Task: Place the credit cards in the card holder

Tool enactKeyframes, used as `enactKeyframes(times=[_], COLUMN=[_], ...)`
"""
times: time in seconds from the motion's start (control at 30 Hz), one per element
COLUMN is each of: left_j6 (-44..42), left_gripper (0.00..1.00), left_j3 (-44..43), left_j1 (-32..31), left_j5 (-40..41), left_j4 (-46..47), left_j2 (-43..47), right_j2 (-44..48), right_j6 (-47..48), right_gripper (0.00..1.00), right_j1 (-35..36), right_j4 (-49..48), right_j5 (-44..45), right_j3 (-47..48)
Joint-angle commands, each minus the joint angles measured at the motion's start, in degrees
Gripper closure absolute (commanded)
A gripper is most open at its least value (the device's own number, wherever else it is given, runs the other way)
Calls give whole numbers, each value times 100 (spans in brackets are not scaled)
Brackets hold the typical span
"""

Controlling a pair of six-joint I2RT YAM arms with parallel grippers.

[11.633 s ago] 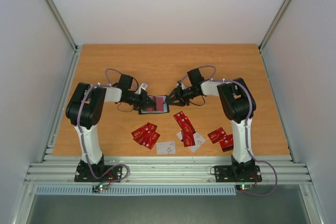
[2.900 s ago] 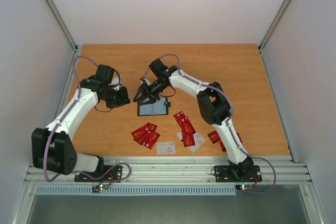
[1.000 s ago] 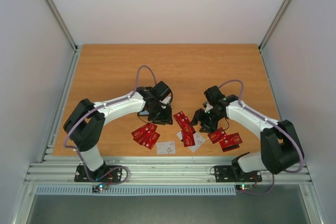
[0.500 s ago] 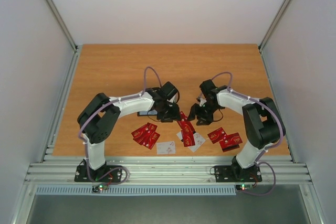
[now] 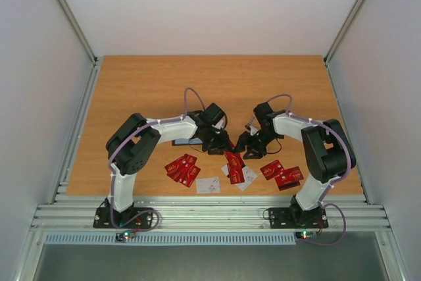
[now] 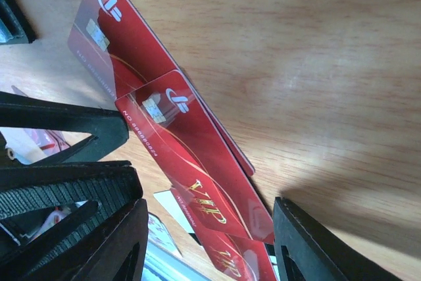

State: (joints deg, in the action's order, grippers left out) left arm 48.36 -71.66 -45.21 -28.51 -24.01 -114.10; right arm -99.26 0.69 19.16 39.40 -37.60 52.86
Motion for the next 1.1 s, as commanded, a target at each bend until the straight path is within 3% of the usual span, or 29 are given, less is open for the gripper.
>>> enactKeyframes(times=[0.0, 0.33, 0.5, 0.8, 0.9, 1.07], left_j6=[173, 259, 190, -410, -441, -365], left_gripper=[57, 61, 61, 61, 61, 61], left_j3=[109, 312, 300, 124, 144, 117], left_j1=[-128, -132, -129, -133, -133, -140], left_j5=[-114, -393, -370, 295, 336, 224], left_j4=[548, 1004, 917, -181, -235, -122], left_j2=[-500, -447, -307, 231, 266, 111], right_j2=[-45, 92, 325, 902, 810, 429], right_j6=[-56, -853, -977, 104, 214, 179], right_gripper=[46, 47, 47, 48, 48, 50], right_j1=[79, -48, -52, -51, -52, -52], right_j4=[-617, -1714, -1816, -130, -24, -262], right_j5=[-744, -1842, -2053, -507, 35, 25], right_j3=[-254, -619, -687, -194, -135, -95])
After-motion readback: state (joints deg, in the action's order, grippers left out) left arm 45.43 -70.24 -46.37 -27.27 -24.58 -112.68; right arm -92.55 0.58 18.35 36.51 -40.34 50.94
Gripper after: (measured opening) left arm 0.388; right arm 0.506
